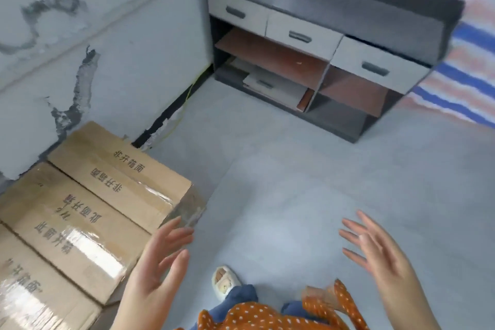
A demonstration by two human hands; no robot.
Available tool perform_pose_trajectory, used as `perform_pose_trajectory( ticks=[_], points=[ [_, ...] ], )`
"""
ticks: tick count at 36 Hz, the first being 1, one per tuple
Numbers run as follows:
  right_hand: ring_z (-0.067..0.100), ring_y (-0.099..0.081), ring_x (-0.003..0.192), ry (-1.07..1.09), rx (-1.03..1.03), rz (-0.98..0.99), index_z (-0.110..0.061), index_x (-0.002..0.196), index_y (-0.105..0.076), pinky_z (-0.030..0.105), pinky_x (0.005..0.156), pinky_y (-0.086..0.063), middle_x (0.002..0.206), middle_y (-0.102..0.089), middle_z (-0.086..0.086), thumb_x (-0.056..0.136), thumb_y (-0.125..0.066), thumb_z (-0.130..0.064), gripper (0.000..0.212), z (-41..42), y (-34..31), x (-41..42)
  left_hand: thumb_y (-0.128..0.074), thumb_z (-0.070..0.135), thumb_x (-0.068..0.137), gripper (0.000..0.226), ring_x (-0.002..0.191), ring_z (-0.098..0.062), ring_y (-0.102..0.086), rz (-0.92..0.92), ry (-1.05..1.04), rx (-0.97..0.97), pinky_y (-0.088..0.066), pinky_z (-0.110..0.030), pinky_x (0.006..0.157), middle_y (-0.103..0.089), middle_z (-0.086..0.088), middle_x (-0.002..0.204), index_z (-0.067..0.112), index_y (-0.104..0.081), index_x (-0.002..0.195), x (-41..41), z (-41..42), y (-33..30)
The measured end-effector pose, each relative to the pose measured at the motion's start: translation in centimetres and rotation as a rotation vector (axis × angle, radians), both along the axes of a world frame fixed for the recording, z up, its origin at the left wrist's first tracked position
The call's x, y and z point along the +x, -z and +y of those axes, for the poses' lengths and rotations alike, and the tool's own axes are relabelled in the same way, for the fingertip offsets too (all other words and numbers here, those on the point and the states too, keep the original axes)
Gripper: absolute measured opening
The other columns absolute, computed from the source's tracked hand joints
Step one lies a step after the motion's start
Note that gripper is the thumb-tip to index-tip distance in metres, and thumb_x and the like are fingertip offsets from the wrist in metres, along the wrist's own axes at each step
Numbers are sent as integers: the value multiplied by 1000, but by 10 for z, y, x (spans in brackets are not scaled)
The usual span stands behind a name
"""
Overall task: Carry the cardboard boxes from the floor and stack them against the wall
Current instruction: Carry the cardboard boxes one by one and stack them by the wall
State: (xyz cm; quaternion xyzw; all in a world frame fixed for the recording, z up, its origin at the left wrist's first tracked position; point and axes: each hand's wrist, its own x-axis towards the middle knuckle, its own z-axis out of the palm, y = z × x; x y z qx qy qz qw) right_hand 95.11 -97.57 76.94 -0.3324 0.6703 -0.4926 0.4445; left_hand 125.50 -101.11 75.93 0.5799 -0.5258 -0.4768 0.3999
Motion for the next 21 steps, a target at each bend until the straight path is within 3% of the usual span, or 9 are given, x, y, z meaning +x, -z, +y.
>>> perform_pose_trajectory(
  ticks=[3, 5, 8, 10, 12, 17, 21],
  points=[
    [6, -65, 105, 181, -11, -11, -33, 119, -57, 26, 84, -55, 117, -67, -13, 44, -65, -88, 93, 48, -5, -17, -53, 3, 86, 38, 96, -4, -66, 17, 103, 2, -50, -10, 78, -71, -5, 103, 19, -55, 121, -33, -3, 0],
    [6, -65, 105, 300, -12, 0, -34, 119, -57, 27, 85, -55, 117, -67, -13, 44, -63, -89, 93, 86, -6, -31, -51, -4, 86, 39, 93, -3, -67, 30, 175, -3, -50, -11, 78, -71, -8, 103, 19, -55, 118, -63, -1, -2],
    [8, -66, 104, 462, -27, -13, -32, 119, -58, 26, 82, -56, 115, -68, -12, 42, -66, -88, 95, 143, -6, -54, -57, 8, 86, 32, 97, -7, -67, 61, 287, -26, -51, -16, 82, -71, 3, 106, 29, -58, 111, -108, 11, -5],
    [9, -67, 103, 544, -35, -35, -29, 119, -58, 25, 79, -57, 115, -68, -10, 41, -69, -85, 97, 181, -5, -70, -65, 18, 86, 34, 98, -7, -66, 56, 366, -42, -51, -18, 84, -69, 9, 109, 44, -62, 108, -138, 26, -9],
    [10, -67, 102, 620, -38, -28, -29, 120, -59, 23, 77, -57, 114, -69, -10, 41, -70, -85, 97, 219, -5, -84, -59, 28, 77, 38, 98, -6, -66, 36, 424, -57, -51, -22, 86, -69, 11, 108, 57, -60, 102, -168, 46, -14],
    [9, -67, 102, 792, -24, -4, -33, 119, -60, 27, 82, -56, 113, -69, -10, 42, -66, -88, 95, 314, -4, -118, -57, 29, 77, 34, 97, -7, -67, 67, 572, -50, -50, -34, 89, -70, 11, 107, 38, -60, 109, -238, 113, -17],
    [9, -67, 101, 930, -30, -5, -33, 118, -60, 27, 82, -56, 112, -70, -10, 39, -66, -88, 97, 384, -3, -135, -57, 27, 76, 38, 98, -8, -66, 35, 740, -51, -52, -27, 86, -69, 10, 107, 55, -62, 100, -294, 160, -19]
  ],
)
